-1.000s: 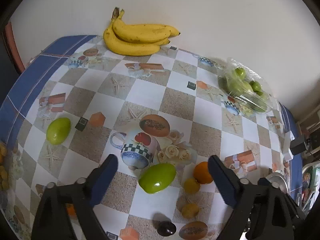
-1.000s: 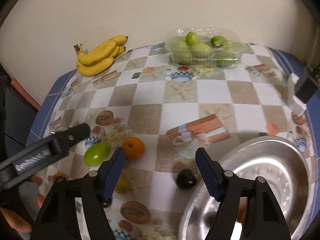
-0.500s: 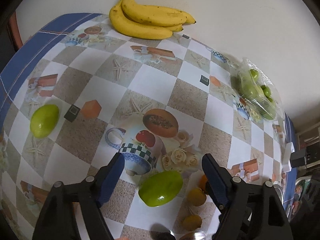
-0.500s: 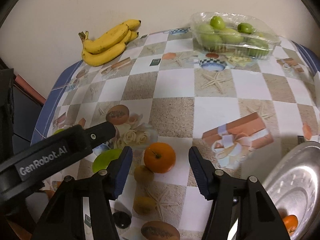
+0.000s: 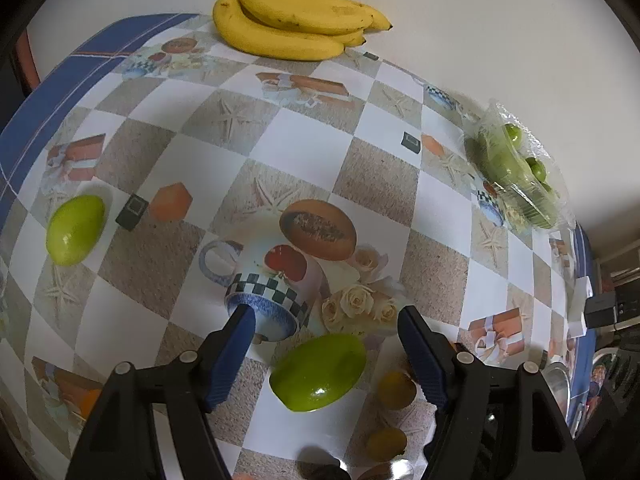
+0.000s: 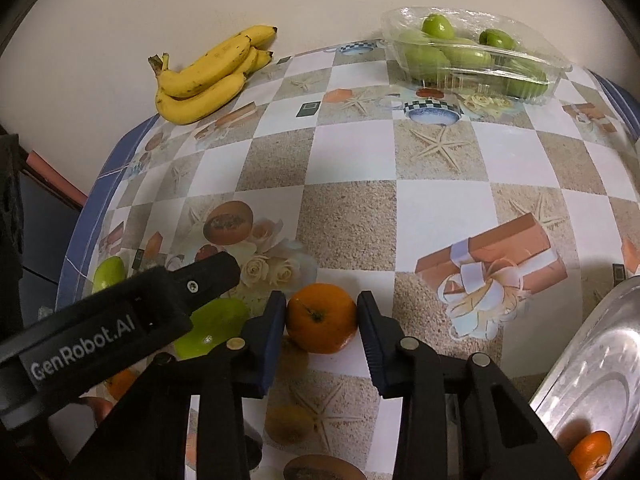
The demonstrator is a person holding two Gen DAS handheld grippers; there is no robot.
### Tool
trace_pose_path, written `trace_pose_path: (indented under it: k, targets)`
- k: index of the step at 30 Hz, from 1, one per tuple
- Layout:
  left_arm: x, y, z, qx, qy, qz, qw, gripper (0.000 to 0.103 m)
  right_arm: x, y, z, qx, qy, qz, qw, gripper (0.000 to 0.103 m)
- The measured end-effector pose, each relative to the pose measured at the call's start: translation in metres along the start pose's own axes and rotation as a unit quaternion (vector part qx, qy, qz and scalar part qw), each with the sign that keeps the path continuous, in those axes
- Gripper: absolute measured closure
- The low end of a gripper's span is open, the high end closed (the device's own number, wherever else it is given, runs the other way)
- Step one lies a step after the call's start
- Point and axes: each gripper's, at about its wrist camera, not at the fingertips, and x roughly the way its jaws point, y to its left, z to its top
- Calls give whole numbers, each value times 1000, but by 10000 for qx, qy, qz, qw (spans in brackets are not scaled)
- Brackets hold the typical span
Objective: Organize fruits
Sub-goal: 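Close the right gripper on the orange while the left gripper grasps the green mango, then carry the orange and green mango over the steel bowl with both grippers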
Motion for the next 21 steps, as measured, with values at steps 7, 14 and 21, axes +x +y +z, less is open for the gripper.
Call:
trace_pose_path:
  k: [7, 14, 21]
  targets:
    - [6, 4, -2, -89, 123, -17, 9999, 35, -12, -13, 2, 136, -83, -66, 9999, 65]
    - [12, -1, -7, -47, 248, 73, 9997, 50, -26, -26, 7, 273, -198, -87, 9994, 65]
    - [12, -7, -12, -27, 299, 145, 9994, 59, -33, -32, 8, 369, -240, -26, 9990, 65]
